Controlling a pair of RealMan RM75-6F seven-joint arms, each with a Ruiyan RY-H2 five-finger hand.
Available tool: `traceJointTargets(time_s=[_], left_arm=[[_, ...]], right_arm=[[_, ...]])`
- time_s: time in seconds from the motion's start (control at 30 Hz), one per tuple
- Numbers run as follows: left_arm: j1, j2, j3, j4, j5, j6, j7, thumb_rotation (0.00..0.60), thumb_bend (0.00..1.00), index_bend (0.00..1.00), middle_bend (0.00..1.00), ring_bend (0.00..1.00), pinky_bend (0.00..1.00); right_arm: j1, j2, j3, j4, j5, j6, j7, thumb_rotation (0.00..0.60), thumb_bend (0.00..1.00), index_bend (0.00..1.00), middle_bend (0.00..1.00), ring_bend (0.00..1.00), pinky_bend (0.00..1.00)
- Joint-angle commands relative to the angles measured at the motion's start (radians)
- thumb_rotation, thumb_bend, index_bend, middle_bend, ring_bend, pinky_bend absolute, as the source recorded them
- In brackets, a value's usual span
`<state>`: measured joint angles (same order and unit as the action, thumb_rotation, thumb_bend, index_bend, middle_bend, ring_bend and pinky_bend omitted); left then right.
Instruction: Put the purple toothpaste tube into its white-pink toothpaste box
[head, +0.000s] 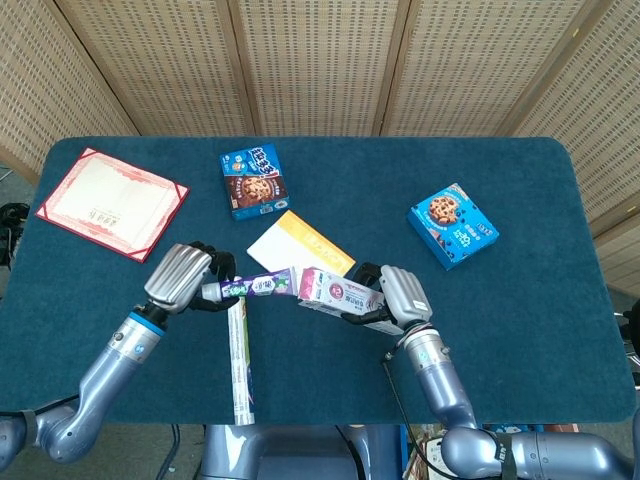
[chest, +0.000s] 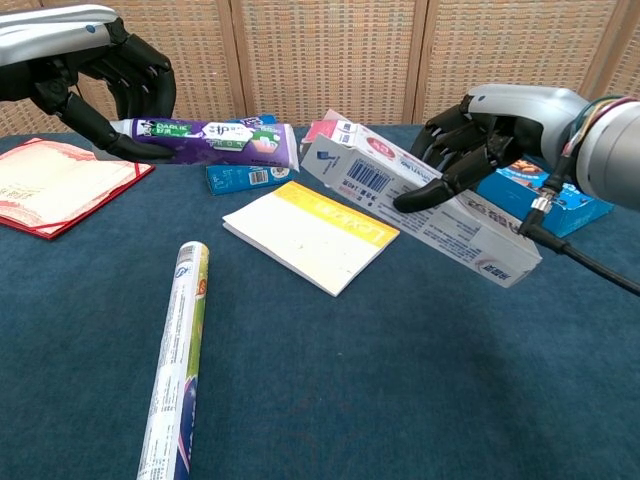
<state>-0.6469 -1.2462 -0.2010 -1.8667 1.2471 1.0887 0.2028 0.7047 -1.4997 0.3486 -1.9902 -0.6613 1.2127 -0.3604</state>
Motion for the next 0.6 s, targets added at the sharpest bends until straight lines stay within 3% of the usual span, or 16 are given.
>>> traceJointTargets(time_s=[0.03,0.6], left_arm=[[0.003,0.009,-0.001,-0.007,-0.014,0.004,0.007,0.600,0.36,0.88,0.69,0.54,0.47],[-0.013,-0.024,-0.005,-0.004,-0.036,-0.007,-0.011,0.600,0.36,0.88,0.69,0.54,0.47]], right_arm=[[0.000,0.003,0.000,-0.002,0.001,-0.001,0.004,0.600,0.00,0.58,0.51,0.41,0.50],[0.012,0.003,-0.011,-0.016,0.002,0.007,0.007,0.600,0.00,0.58,0.51,0.41,0.50]])
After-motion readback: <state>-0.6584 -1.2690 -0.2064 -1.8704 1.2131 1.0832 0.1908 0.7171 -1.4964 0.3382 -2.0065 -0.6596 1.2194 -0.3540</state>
